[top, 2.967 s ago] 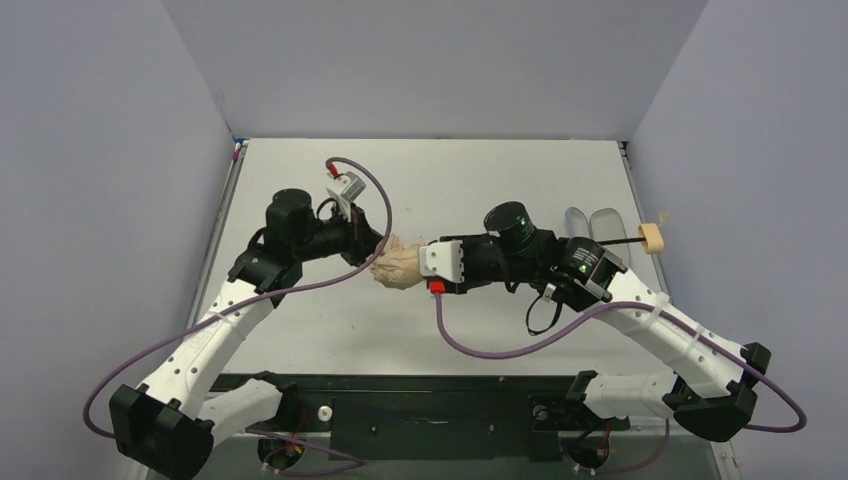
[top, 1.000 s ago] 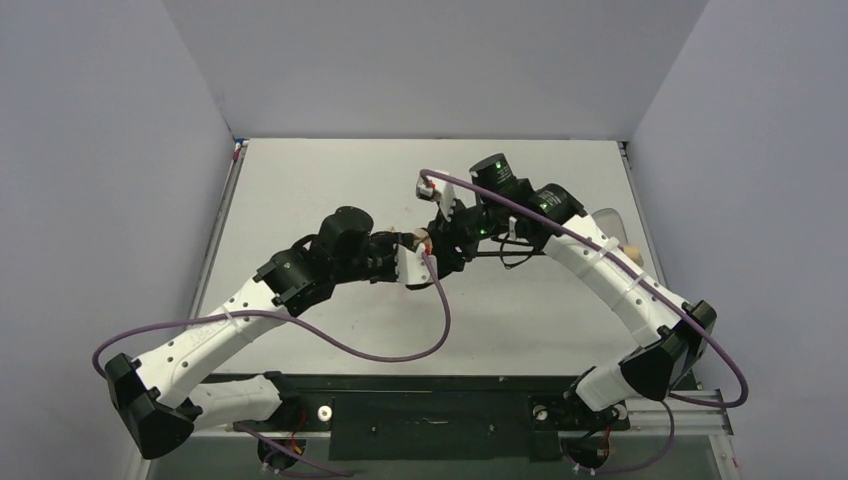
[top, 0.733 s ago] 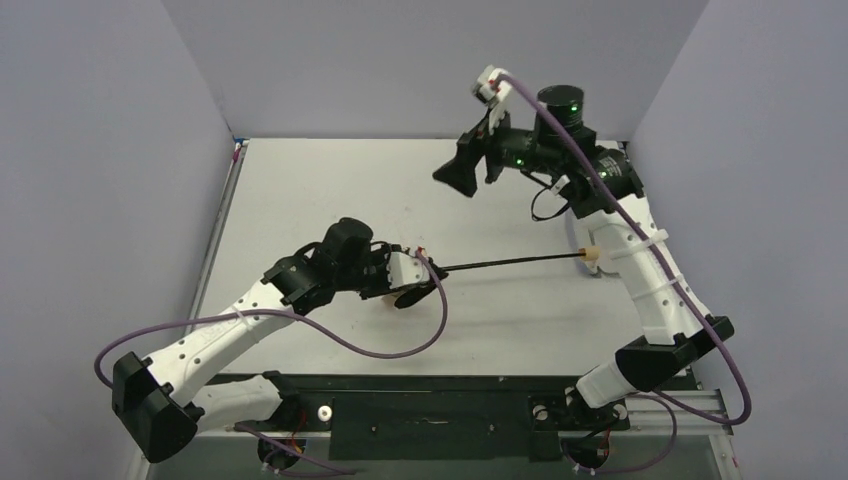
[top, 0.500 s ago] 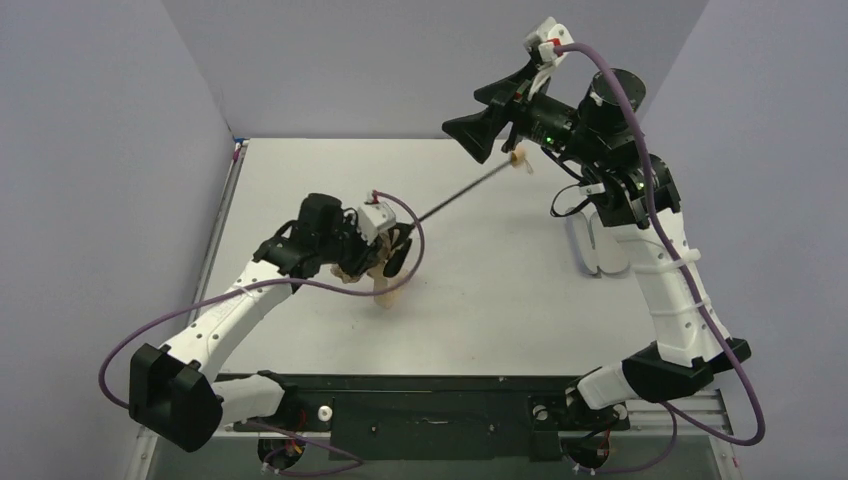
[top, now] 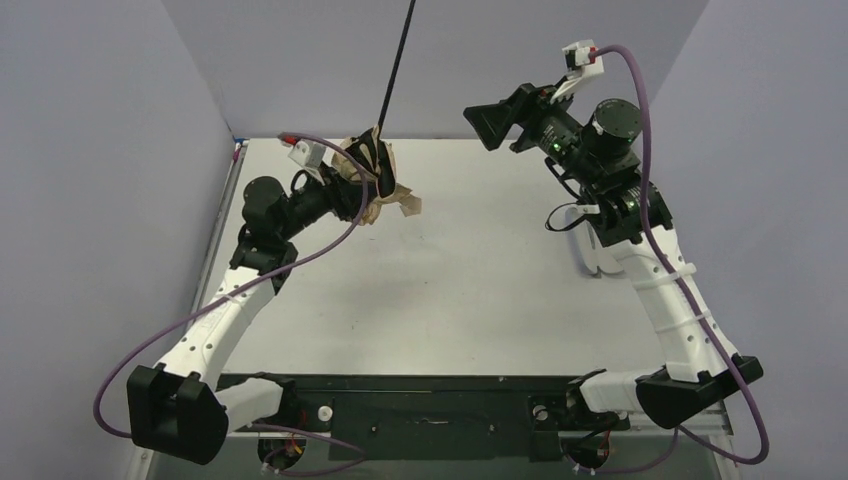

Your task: Open the umbrella

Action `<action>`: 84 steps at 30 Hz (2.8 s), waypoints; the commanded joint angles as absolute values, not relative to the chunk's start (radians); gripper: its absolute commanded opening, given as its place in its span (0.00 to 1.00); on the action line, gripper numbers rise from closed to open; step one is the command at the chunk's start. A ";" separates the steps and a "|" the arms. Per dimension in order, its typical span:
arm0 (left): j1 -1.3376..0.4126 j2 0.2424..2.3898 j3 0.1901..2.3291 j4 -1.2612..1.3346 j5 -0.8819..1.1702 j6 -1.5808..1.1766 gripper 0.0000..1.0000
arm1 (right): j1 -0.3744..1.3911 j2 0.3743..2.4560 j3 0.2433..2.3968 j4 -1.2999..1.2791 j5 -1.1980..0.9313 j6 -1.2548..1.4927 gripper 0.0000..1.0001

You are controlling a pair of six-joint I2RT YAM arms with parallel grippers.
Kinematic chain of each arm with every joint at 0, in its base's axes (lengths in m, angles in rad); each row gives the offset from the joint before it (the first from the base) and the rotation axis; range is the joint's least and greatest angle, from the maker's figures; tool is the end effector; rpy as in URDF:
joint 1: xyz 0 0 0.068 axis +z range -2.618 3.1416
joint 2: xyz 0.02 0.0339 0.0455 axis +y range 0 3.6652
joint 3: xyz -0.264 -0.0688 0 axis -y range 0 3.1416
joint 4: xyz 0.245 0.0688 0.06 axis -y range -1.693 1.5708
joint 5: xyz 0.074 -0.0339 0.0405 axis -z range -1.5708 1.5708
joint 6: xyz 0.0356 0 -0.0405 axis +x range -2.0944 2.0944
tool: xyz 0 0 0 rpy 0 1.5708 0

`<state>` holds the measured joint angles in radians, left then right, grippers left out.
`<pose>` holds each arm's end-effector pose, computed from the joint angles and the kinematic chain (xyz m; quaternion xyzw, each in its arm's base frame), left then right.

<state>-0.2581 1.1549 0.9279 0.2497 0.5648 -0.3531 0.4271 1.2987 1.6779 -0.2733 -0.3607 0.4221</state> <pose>0.2558 -0.0872 0.3607 0.1672 0.6801 -0.3924 0.5963 0.2325 0.1196 0.5256 -0.1350 0.6575 0.4106 0.6171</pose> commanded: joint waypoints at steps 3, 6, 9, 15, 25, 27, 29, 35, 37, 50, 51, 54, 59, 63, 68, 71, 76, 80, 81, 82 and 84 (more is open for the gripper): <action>-0.352 1.126 0.928 0.641 0.668 -0.508 0.00 | 0.496 1.383 1.746 -0.076 -0.420 0.529 0.81; -0.413 1.112 0.920 0.629 0.665 -0.452 0.00 | 0.538 1.418 1.770 -0.030 -0.453 0.534 0.84; -0.473 1.101 0.913 0.618 0.660 -0.404 0.00 | 0.572 1.442 1.797 -0.012 -0.450 0.544 0.84; -0.501 1.090 0.904 0.621 0.680 -0.389 0.00 | 0.577 1.474 1.830 -0.009 -0.421 0.564 0.55; -0.377 1.082 0.884 0.402 0.671 -0.396 0.67 | 0.550 1.477 1.811 -0.057 -0.389 0.489 0.00; -0.287 1.072 0.891 0.317 0.694 -0.411 0.86 | 0.526 1.465 1.769 -0.067 -0.364 0.420 0.00; -0.202 1.064 0.910 0.214 0.715 -0.381 0.99 | 0.512 1.452 1.723 -0.081 -0.314 0.316 0.00; -0.040 1.088 0.989 -0.146 0.721 -0.239 0.97 | 0.505 1.439 1.569 -0.017 -0.195 0.052 0.00; -0.015 1.099 1.005 -0.223 0.688 -0.223 0.97 | 0.519 1.434 1.521 0.039 -0.150 -0.045 0.00; 0.056 0.964 0.890 -0.054 0.857 -0.161 0.97 | 0.628 1.306 1.336 0.188 -0.077 -0.230 0.00; 0.056 0.960 0.891 -0.052 0.864 -0.159 0.97 | 0.610 1.307 1.332 0.193 -0.068 -0.224 0.00; 0.054 0.948 0.896 -0.051 0.852 -0.150 0.97 | 0.497 1.347 1.339 0.243 -0.024 -0.171 0.00; 0.054 0.956 0.929 -0.083 0.798 -0.144 0.97 | 0.469 1.434 1.447 0.304 -0.009 -0.120 0.00; 0.054 0.985 0.971 -0.112 0.786 -0.137 0.97 | 0.589 1.428 1.451 0.327 -0.032 -0.105 0.00; 0.047 0.991 1.009 -0.135 0.821 -0.105 0.97 | 0.647 1.374 1.378 0.299 -0.020 -0.061 0.00; 0.016 0.958 1.009 -0.150 0.823 -0.037 0.97 | 0.558 1.408 1.394 0.298 0.045 -0.024 0.00; -0.172 0.937 1.024 -0.208 0.791 0.130 0.97 | 0.592 1.401 1.396 0.242 -0.003 0.036 0.00; -0.309 0.948 1.025 -0.204 0.754 0.242 0.97 | 0.638 1.369 1.343 0.258 -0.034 0.052 0.00; -0.348 0.956 1.019 -0.185 0.722 0.265 0.97 | 0.647 1.364 1.342 0.257 -0.034 0.047 0.00; -0.367 0.963 1.019 -0.178 0.705 0.275 0.97 | 0.650 1.360 1.339 0.258 -0.033 0.044 0.00; -0.421 1.000 1.033 -0.168 0.647 0.305 0.97 | 0.662 1.349 1.336 0.263 -0.026 0.032 0.00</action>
